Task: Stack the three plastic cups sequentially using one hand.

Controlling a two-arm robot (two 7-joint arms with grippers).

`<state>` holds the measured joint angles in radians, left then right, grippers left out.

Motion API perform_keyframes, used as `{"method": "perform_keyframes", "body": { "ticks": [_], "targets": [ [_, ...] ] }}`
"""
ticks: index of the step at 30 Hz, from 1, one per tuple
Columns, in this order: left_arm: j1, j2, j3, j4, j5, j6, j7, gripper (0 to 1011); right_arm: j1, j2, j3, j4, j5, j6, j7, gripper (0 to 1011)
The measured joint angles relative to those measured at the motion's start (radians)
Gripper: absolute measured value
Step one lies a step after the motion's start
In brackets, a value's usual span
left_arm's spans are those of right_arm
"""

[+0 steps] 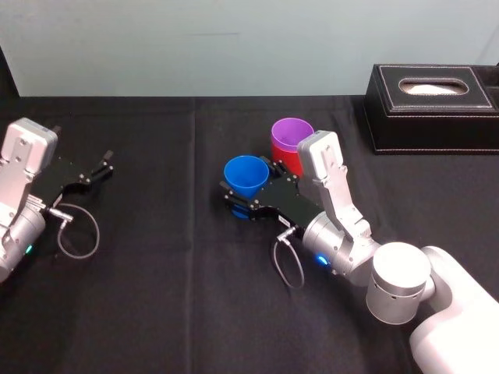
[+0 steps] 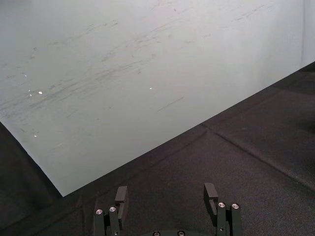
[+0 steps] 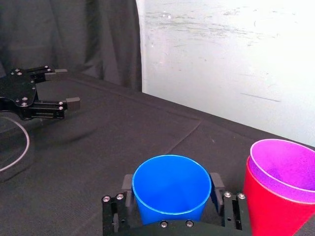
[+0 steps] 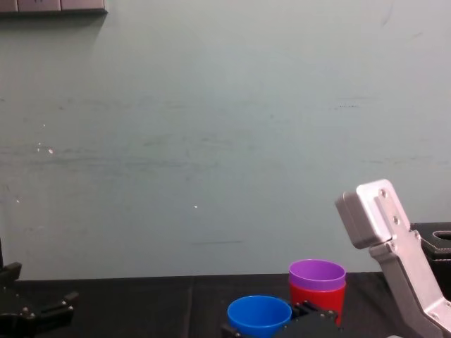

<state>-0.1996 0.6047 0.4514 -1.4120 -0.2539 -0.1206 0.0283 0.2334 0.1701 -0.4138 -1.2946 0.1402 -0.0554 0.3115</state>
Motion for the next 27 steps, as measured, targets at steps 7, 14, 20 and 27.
{"method": "perform_keyframes", "body": {
  "ticks": [7,14,20,27],
  "targets": [
    [0.000,0.000,0.000,0.000,0.000,0.000,0.000,1005,0.000,0.000,-0.001,-0.001,0.000,0.000,0.000,816],
    [0.000,0.000,0.000,0.000,0.000,0.000,0.000,1005,0.000,0.001,-0.001,-0.001,0.000,0.001,0.001,761],
    [0.000,0.000,0.000,0.000,0.000,0.000,0.000,1005,-0.022,0.032,0.011,-0.087,0.006,0.039,0.016,737],
    [0.000,0.000,0.000,0.000,0.000,0.000,0.000,1005,-0.028,0.083,0.031,-0.218,0.043,0.118,0.055,733]
  ]
}}
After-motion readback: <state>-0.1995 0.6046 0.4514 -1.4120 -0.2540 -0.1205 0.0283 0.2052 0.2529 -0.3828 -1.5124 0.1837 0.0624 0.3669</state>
